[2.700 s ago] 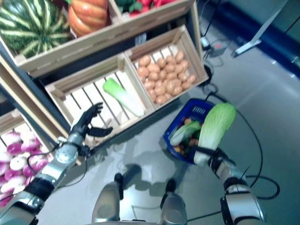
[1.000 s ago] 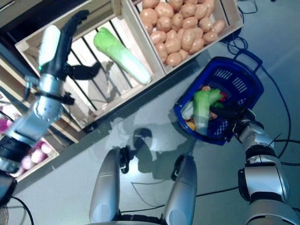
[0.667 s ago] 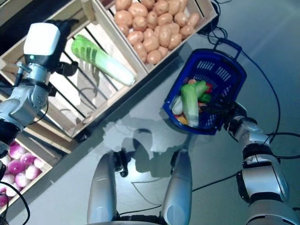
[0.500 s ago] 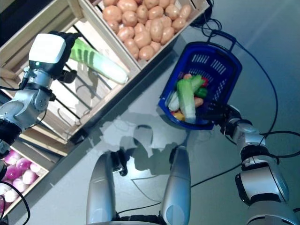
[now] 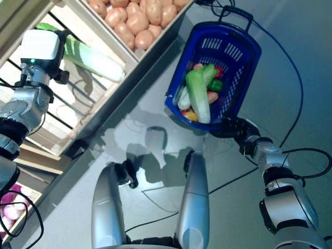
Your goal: Put vegetables into the basket
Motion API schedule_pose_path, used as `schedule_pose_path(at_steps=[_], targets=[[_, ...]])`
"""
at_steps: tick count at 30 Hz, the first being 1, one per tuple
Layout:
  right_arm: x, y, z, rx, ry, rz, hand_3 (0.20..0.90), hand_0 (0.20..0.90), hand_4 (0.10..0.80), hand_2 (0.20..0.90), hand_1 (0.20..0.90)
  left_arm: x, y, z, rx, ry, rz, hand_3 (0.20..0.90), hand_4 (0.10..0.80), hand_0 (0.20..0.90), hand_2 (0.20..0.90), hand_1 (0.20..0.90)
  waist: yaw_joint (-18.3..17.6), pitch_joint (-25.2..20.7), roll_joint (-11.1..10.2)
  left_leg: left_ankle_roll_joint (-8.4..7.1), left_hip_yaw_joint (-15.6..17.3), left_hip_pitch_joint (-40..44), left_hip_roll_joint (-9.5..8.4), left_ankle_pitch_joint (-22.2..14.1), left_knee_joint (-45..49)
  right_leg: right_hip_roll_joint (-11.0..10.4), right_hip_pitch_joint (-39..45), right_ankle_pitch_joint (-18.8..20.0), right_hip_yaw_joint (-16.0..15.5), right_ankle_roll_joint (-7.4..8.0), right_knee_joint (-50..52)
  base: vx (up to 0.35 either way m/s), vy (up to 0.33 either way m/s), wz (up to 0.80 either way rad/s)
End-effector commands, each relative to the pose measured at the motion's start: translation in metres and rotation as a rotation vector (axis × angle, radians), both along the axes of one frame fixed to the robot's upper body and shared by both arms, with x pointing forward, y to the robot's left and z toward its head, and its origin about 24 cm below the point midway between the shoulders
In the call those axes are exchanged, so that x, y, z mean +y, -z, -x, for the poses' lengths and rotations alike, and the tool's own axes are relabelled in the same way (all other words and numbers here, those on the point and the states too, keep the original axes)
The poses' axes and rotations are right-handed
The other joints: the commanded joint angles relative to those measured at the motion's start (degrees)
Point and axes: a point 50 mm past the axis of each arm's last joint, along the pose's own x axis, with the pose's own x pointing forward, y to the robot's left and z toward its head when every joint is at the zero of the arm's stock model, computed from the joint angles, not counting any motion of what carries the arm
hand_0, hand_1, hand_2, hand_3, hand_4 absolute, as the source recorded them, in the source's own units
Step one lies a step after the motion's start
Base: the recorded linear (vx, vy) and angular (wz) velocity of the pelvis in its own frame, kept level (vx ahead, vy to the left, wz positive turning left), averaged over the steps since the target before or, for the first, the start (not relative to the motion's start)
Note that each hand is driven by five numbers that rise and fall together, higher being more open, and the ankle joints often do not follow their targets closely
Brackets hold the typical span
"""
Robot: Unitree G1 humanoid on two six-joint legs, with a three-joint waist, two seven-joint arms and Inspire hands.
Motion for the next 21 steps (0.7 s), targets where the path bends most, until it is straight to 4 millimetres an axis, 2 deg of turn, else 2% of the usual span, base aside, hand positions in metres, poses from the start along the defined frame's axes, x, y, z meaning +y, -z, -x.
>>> schedule_pose_path(at_steps=[1,10,15,21], targets=[[0.002,-0.02,-0.006,-0.104,-0.079,-0.015,0.9,0.9,0.8,0.9,0.9,0.005,-0.085,0.01,-0.261,-0.083,-0.066,0.9,0.8,0.9,0.9,0.9,-0.37,-0.16,0.68,-6.87,-4.52,-0.48,3.0,-0.05,-3.61,-4.0,2.64,5.79,0.8,1.4,-5.69,-0.034,0.026,-0.02],[0.002,-0.034,-0.008,-0.151,-0.078,-0.056,0.9,0.9,0.8,0.9,0.9,0.004,-0.091,0.008,-0.207,-0.131,-0.23,0.9,0.8,0.9,0.9,0.9,-0.76,-0.15,0.7,-7.17,-4.69,-5.61,3.94,-0.08,-1.82,-4.01,-2.6,6.24,1.52,1.82,-4.03,-0.029,0.032,-0.06],[0.0,-0.046,-0.011,-0.187,-0.081,-0.05,0.9,0.9,0.8,0.9,0.9,-0.008,-0.09,0.003,-0.126,-0.128,-0.424,0.9,0.8,0.9,0.9,0.9,-0.73,-0.15,0.9,-7.13,-5.17,-9.75,4.47,-0.44,0.33,-4.45,-6.89,6.37,2.02,1.82,-2.06,-0.03,0.005,0.0],[0.003,-0.062,-0.015,-0.263,-0.085,-0.15,0.9,0.9,0.8,0.9,0.9,-0.013,-0.076,-0.002,-0.012,-0.138,-0.533,0.9,0.8,0.9,0.9,0.9,-0.64,-0.15,1.33,-7.05,-6.01,-14.74,4.66,-0.77,2.79,-4.66,-12.1,6.07,2.65,1.61,0.55,-0.03,0.011,0.0]])
